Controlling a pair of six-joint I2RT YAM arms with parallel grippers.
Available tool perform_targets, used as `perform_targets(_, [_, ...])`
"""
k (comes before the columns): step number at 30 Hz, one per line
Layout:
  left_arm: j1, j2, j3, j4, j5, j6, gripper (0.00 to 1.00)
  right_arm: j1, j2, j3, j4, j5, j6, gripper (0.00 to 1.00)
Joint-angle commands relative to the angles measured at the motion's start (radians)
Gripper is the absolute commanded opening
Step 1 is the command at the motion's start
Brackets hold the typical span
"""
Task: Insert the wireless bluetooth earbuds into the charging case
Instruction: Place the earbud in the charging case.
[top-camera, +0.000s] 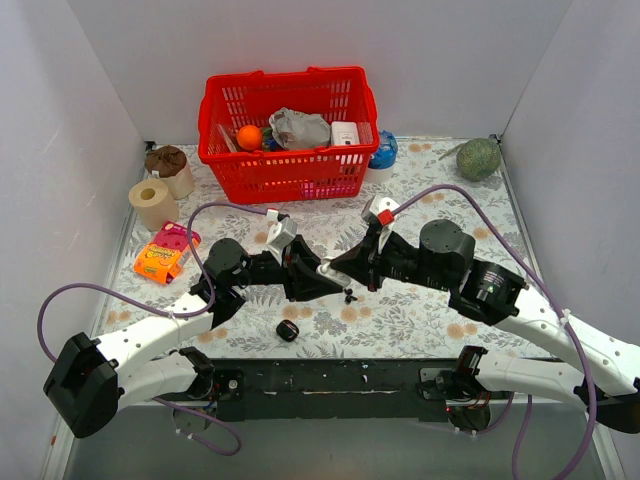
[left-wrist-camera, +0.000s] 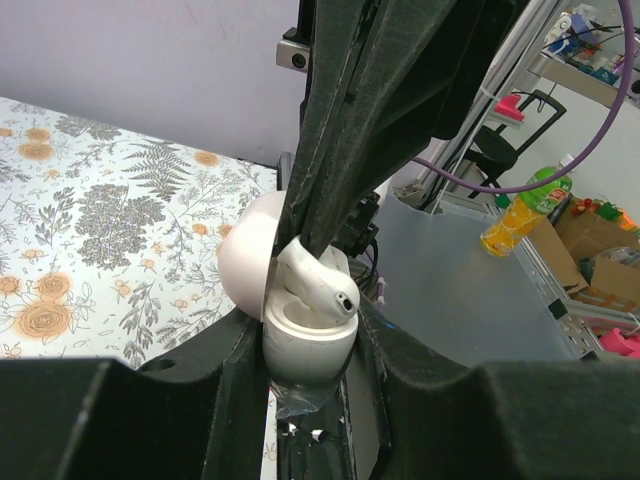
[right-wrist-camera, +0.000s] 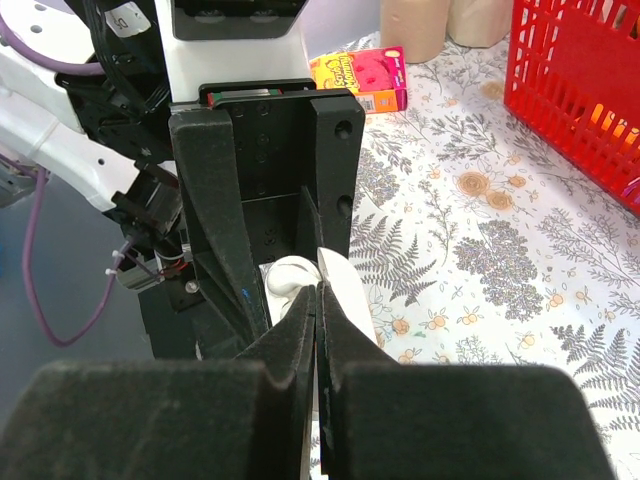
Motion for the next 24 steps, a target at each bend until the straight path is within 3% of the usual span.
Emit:
perform_targets(1, [-0.003,-0.03,0.009,0.026,-0.066,0.018,0.0,0.021,-0.017,-0.023,-0.003,0.004,0.007,0.01])
perform_targets(24, [-0.012,-0.012,0.009,0.035,-0.09,0.02,0.0,0.057,-0.038,-0.032,0.003,0.098,0.019,0.01])
